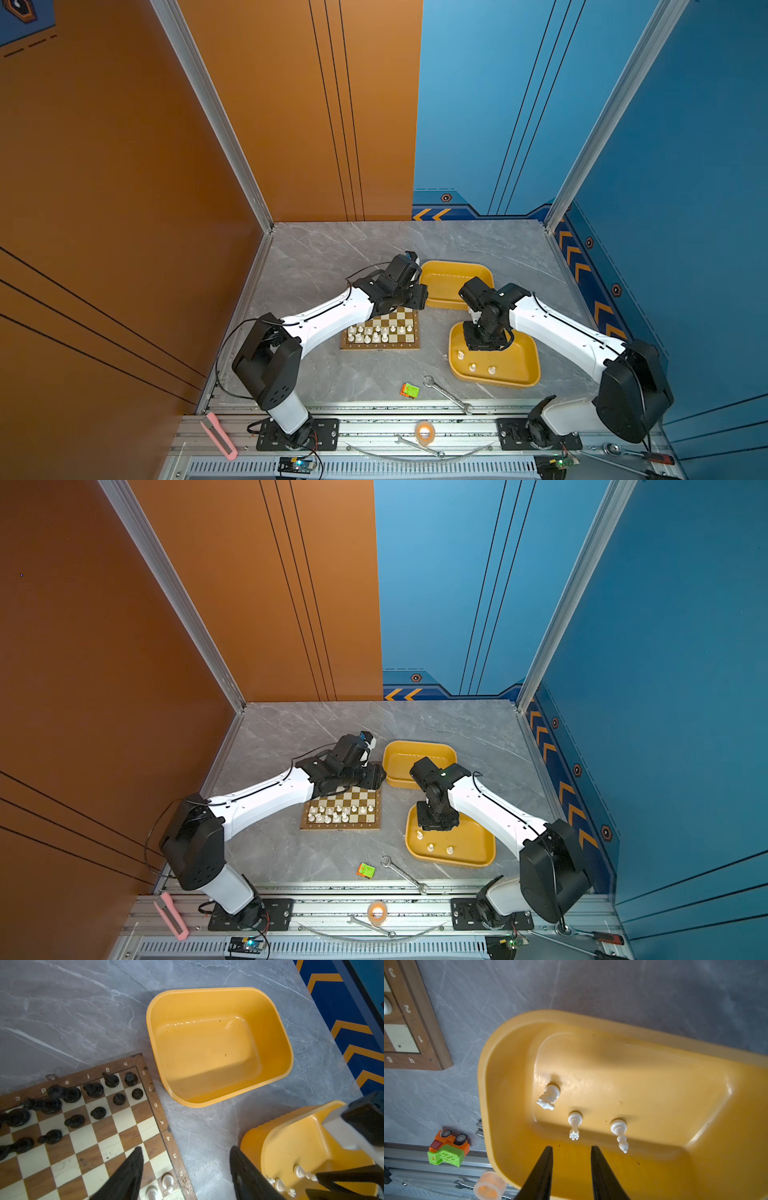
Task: Set up the chess pieces on the board
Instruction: 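Move the right gripper back over the white-piece tray, then lower the open right gripper around a white pawn in the tray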
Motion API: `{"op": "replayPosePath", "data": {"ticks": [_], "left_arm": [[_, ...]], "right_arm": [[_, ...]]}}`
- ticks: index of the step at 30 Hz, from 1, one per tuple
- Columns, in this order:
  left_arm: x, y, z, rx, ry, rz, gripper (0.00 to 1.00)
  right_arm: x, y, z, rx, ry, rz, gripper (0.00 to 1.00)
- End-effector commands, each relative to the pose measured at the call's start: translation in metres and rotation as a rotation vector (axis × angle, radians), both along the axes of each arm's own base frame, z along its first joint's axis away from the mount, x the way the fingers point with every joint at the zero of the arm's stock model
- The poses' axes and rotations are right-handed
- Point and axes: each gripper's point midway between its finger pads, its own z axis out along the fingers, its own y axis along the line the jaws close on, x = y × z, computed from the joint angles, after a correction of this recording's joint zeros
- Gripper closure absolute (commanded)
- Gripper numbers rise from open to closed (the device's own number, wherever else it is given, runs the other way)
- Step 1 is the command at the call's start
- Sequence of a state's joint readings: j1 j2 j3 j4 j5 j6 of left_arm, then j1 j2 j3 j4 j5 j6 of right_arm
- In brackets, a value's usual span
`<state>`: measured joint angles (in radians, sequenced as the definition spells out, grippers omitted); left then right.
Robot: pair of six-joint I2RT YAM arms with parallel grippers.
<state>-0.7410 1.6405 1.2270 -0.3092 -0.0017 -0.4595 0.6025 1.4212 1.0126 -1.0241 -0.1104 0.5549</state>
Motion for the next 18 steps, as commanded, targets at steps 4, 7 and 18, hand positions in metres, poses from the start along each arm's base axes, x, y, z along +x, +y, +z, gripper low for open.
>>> {"op": "replayPosePath", "data": {"ticks": [4,7,18], "left_arm": [[-0.022,0.014,0.006,0.047,0.015,0.038,0.33],[-0.029,0.02,0.004,0.062,0.014,0.054,0.33],[-0.03,0.014,-0.002,0.068,0.009,0.068,0.34]], "right_arm": [[-0.014,0.003,-0.008,0.046,0.0,-0.002,0.66],[-0.024,-0.003,-0.014,0.034,0.017,-0.008,0.65],[-0.039,-0.009,-0.034,0.014,0.07,0.021,0.58]]}}
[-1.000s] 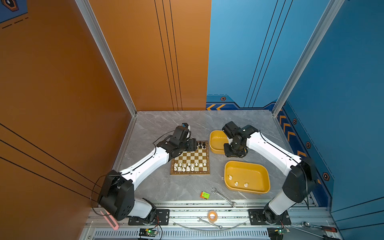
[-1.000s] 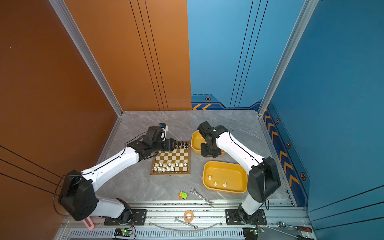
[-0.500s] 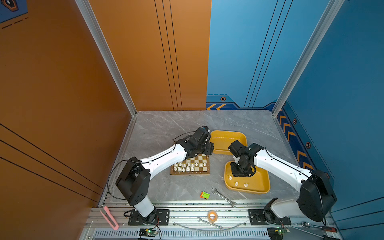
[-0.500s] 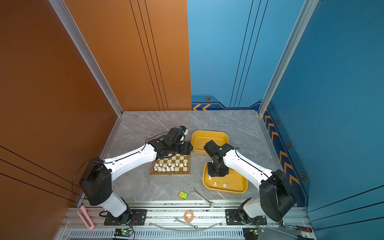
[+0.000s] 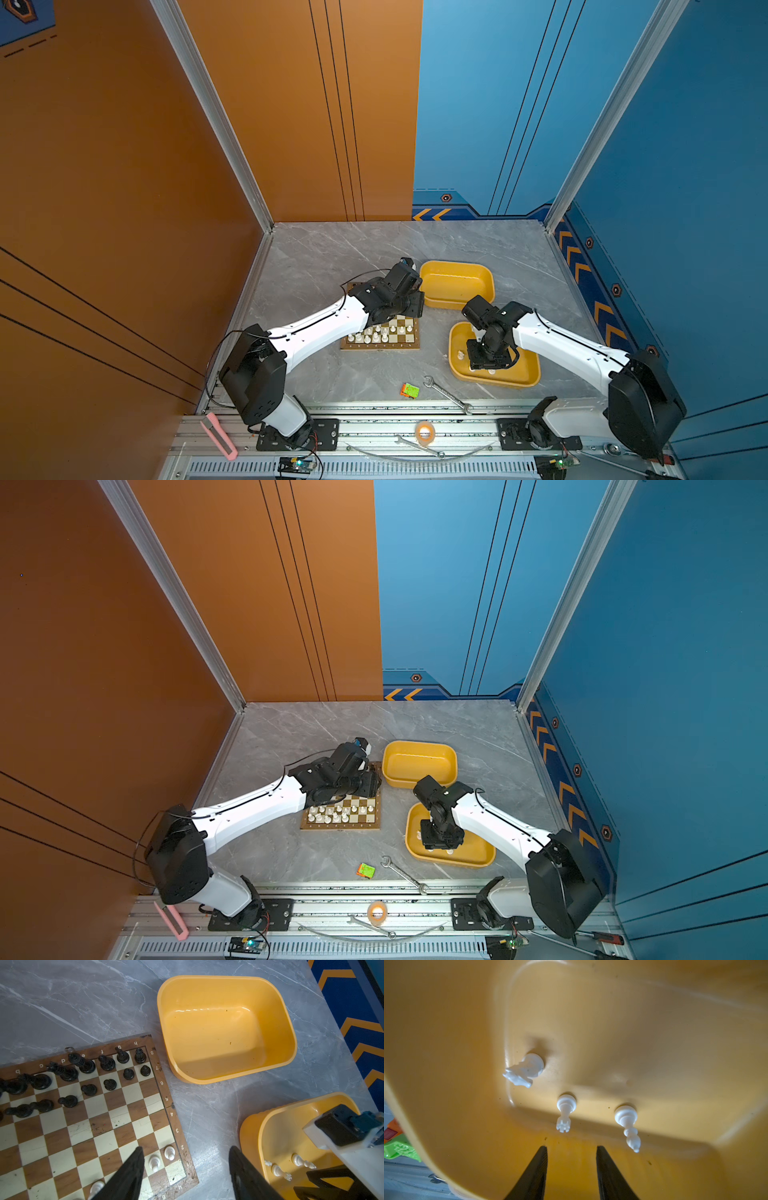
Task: Set up the chess pieces on the board
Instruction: 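Lower the open right gripper around a white pawn in the tray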
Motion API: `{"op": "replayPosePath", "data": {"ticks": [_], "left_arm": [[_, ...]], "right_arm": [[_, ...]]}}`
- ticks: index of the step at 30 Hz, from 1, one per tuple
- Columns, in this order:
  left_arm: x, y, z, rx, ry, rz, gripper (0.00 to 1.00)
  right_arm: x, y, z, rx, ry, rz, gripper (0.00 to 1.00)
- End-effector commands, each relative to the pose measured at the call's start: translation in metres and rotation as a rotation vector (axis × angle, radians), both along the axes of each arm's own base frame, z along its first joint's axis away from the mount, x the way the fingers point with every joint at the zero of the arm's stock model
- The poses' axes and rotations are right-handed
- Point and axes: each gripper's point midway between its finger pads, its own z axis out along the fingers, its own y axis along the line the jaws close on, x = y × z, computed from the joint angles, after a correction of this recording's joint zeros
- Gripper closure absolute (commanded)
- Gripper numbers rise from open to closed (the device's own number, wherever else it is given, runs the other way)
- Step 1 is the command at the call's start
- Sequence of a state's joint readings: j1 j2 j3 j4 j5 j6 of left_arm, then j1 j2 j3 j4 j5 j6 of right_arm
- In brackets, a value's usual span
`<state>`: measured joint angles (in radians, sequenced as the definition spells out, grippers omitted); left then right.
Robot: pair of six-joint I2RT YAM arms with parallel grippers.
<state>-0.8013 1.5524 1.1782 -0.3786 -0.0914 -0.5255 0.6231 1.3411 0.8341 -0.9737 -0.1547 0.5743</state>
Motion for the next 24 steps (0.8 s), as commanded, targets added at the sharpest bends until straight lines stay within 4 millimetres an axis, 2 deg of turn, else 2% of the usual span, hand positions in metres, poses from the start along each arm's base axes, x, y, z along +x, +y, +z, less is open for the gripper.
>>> {"op": "replayPosePath", "data": {"ticks": [1,6,9,14,16,19,24], "left_arm": [[-0.003,0.003,-0.008,0.034,0.005,0.022,0.34],[-0.003,0.002,-0.008,0.031,0.008,0.024,0.34],[-0.003,0.002,-0.008,0.038,0.011,0.023,0.34],[0.0,0.002,-0.007,0.046,0.008,0.027,0.34],[0.001,0.002,-0.006,0.049,0.005,0.026,0.34],[0.002,0.003,-0.004,0.051,0.0,0.029,0.34],[0.006,0.007,-0.005,0.052,-0.001,0.039,0.35]], "right_arm": [[0.0,0.003,-0.008,0.006,0.007,0.021,0.57],[0.001,0.008,-0.019,0.013,0.026,0.029,0.57],[0.003,0.01,-0.022,0.015,0.027,0.036,0.6],[0.006,0.01,-0.025,-0.002,0.034,0.043,0.76],[0.008,0.01,-0.022,-0.011,0.03,0.05,0.84],[0.016,0.009,-0.014,-0.023,0.014,0.055,0.91],[0.032,0.008,0.006,-0.015,-0.021,0.045,0.94]]}}
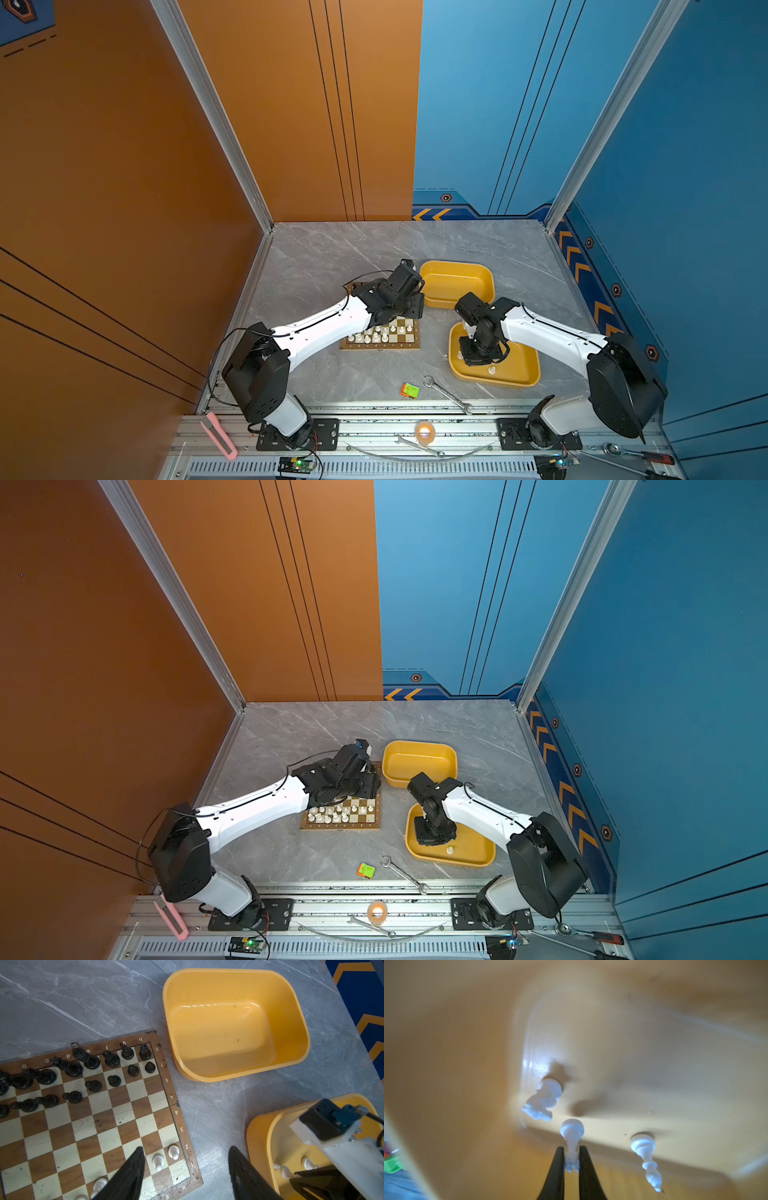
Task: Set up the chess pieces on the board
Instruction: 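Lower the open right gripper around a white pawn in the tray, then carry the gripped pawn over the board while the left gripper draws back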
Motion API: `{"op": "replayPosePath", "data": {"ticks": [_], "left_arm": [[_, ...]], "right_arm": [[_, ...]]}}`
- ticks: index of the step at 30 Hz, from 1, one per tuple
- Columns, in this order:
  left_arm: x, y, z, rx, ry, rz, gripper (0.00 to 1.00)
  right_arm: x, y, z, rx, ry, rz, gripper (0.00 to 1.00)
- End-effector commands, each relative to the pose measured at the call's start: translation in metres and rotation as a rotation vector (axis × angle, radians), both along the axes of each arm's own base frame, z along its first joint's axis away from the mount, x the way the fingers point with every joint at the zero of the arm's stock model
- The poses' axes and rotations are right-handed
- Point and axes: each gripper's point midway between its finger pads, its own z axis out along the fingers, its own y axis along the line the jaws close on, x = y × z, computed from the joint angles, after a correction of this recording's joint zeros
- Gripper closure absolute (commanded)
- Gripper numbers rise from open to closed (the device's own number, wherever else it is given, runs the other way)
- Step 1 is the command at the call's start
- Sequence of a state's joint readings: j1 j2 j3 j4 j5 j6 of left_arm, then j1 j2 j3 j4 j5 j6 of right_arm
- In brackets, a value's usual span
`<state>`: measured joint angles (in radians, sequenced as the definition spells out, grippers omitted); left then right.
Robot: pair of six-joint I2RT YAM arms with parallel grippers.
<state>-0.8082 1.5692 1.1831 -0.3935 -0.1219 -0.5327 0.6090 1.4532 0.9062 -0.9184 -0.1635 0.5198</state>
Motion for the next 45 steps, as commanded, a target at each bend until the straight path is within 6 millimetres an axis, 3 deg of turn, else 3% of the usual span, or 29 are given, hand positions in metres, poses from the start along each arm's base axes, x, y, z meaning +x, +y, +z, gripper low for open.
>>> {"op": "replayPosePath", "data": {"ticks": [1,13,19,22,23,26,31,38,45], "left_arm": [[0.005,0.004,0.003,0.019,-0.008,0.021,0.35],[0.008,0.017,-0.001,0.006,-0.013,0.049,0.35],[0.004,0.038,-0.001,0.004,-0.026,0.094,0.35],[0.001,0.051,0.003,-0.007,-0.043,0.129,0.35],[-0.005,0.06,-0.006,0.009,-0.032,0.141,0.35],[-0.012,0.077,-0.006,0.005,-0.041,0.183,0.35],[-0.026,0.105,-0.005,0.004,-0.051,0.247,0.35],[-0.045,0.137,-0.001,-0.009,-0.066,0.318,0.34],[-0.057,0.155,0.001,-0.019,-0.066,0.353,0.33]], "right_arm": [[0.009,-0.008,0.014,-0.029,-0.014,-0.001,0.94],[0.028,-0.006,0.045,-0.011,-0.042,-0.002,0.95],[0.042,0.005,0.061,-0.02,-0.054,0.035,0.95],[0.047,0.015,0.068,-0.02,-0.062,0.065,0.95],[0.049,0.019,0.069,-0.02,-0.063,0.076,0.95],[0.052,0.034,0.071,-0.021,-0.06,0.12,0.95],[0.058,0.065,0.07,-0.021,-0.044,0.204,0.95],[0.054,0.115,0.054,-0.019,0.001,0.333,0.95],[0.05,0.137,0.03,-0.034,0.055,0.387,0.95]]}}
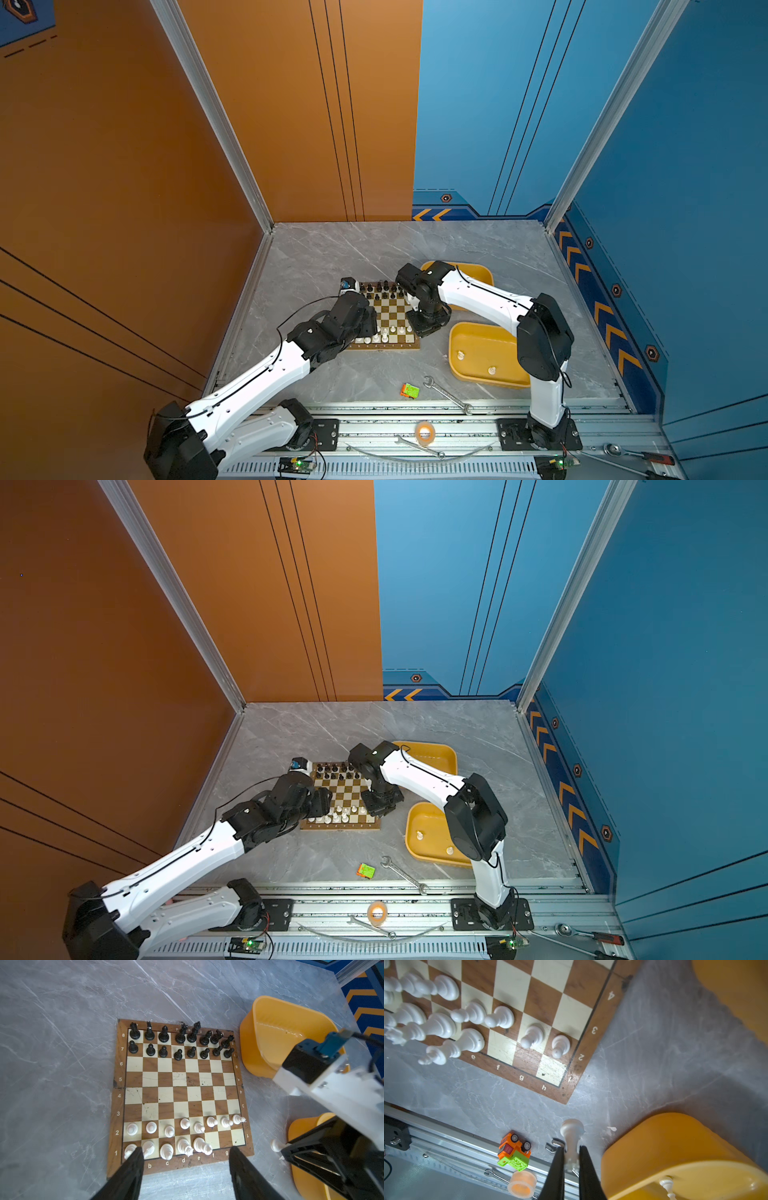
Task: Set up the chess pieces on the board
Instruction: 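Carry the gripped pawn over the board while the left gripper draws back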
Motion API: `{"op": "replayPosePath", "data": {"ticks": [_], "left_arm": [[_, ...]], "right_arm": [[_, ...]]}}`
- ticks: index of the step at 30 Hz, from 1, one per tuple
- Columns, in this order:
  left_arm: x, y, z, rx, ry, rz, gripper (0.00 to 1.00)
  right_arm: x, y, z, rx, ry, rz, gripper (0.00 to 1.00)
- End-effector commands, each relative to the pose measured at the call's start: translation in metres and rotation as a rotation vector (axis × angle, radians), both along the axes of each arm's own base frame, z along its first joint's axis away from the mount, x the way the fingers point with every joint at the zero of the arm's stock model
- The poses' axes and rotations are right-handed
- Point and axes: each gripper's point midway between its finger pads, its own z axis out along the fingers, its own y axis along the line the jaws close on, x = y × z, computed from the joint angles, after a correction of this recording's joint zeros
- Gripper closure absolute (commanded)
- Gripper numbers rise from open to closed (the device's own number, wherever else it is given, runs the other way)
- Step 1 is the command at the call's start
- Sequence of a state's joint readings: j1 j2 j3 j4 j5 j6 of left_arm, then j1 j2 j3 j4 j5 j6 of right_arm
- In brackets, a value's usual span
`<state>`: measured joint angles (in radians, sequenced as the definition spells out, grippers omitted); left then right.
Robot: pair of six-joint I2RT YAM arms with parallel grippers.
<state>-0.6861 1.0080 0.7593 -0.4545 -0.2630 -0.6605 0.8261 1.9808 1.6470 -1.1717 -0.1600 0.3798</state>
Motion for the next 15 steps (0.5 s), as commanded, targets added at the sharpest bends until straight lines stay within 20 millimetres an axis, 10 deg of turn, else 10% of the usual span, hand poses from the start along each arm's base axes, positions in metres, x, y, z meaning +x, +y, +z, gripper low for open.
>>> {"op": "replayPosePath", "data": {"ticks": [1,15], "left_arm": [[-0.008,0.018,-0.009,0.028,0.029,0.05,0.33],[-0.012,0.034,-0.011,0.011,0.046,0.074,0.33]], "right_arm": [[-0.006,0.003,-0.006,-0.027,0.043,0.036,0.95],[0.001,0.018,-0.035,-0.06,0.091,0.05,0.94]]}}
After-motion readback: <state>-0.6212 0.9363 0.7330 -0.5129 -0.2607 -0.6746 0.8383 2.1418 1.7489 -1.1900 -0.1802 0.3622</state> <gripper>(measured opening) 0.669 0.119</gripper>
